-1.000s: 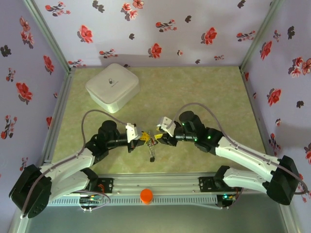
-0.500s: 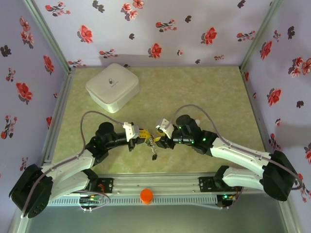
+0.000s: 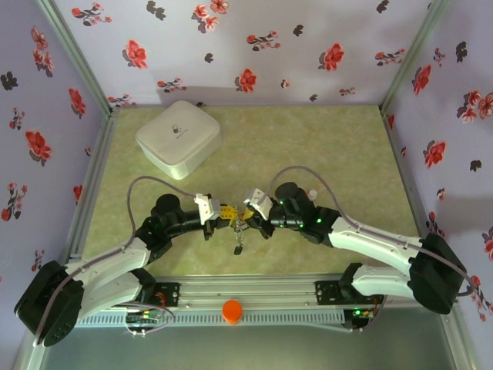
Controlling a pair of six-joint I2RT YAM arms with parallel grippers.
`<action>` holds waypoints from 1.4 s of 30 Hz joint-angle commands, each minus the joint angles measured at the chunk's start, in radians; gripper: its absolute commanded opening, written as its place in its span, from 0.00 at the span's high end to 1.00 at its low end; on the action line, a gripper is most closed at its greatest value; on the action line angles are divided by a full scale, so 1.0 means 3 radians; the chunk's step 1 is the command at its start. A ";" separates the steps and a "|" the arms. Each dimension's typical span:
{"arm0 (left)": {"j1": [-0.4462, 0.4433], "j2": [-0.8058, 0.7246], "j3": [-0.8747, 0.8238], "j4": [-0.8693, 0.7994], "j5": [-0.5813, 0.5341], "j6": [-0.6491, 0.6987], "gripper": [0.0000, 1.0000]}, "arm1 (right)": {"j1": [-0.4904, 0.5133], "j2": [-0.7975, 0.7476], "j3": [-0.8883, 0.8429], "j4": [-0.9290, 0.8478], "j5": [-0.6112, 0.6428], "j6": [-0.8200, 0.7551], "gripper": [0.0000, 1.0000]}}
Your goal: Put the keys on the keyring
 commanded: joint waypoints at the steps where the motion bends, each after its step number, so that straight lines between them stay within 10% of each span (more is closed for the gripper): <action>1: -0.0017 -0.0057 0.0005 0.0231 -0.0011 -0.0017 1.00 | 0.0046 0.0054 0.0143 -0.0102 -0.0046 -0.0063 1.00; 10: -0.0015 -0.0060 0.0024 0.0279 -0.0001 0.0014 1.00 | 0.0120 0.0165 0.0224 -0.0303 -0.0056 -0.0188 0.98; 18: -0.0014 -0.0079 0.0034 0.0110 0.0012 0.0131 1.00 | 0.0049 -0.0270 0.0118 -0.0462 0.0243 -0.0389 0.69; 42: -0.0016 0.0005 0.0101 0.0070 0.0295 0.0219 1.00 | -0.0052 -0.0138 0.0306 -0.0175 -0.0309 -0.0360 0.77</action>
